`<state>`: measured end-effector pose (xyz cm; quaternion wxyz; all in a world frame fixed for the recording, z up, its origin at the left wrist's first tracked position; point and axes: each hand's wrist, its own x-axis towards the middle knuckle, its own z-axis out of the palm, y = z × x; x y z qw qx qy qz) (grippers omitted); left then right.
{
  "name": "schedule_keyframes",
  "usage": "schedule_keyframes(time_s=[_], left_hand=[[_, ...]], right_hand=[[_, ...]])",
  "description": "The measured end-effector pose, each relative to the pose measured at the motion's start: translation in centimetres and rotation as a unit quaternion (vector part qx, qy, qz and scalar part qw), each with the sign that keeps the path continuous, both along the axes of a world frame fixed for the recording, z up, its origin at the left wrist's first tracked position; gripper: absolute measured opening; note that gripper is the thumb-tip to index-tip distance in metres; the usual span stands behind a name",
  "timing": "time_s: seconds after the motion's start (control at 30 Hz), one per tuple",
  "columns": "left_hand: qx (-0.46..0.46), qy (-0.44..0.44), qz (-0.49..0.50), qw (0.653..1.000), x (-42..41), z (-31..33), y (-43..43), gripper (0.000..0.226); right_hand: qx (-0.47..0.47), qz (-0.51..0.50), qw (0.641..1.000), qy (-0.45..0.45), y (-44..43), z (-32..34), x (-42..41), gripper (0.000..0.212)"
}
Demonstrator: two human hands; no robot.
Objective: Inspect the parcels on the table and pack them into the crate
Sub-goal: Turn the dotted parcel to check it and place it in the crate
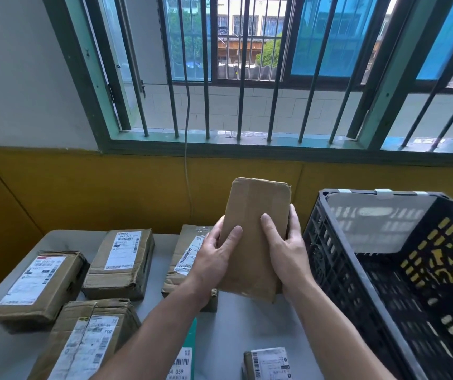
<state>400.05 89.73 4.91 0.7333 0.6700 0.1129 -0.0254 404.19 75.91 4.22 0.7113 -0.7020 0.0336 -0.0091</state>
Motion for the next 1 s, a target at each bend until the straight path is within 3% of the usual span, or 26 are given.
schedule_keyframes(time_s=[0.37,0.57,0.8,0.93,1.0], left_hand=[[0.024,-0.032,0.020,0.999,0.6,0.3,-0.2,0.049],[0.026,-0.020,0.058,0.998,1.2,0.2,0.0,0.030],[-0.002,-0.033,0.072,0.997,1.2,0.5,0.0,0.041],[0.042,-0.042,0.079,0.995,1.2,1.2,0.0,0.071],[0.044,-0.051,0.084,0.994,1.2,1.5,0.1,0.073]], right_hand=[[-0.022,0.028,0.999,-0.014,-0.1,0.0,-0.4,0.074],[-0.026,0.046,0.999,-0.010,-0.3,0.1,-0.7,0.065],[-0.039,0.036,0.998,-0.016,-0.2,0.2,-0.8,0.061],[-0.020,0.053,0.998,-0.022,-0.1,0.5,-0.8,0.064],[-0.013,0.058,0.998,-0.023,-0.1,0.5,-0.8,0.070]])
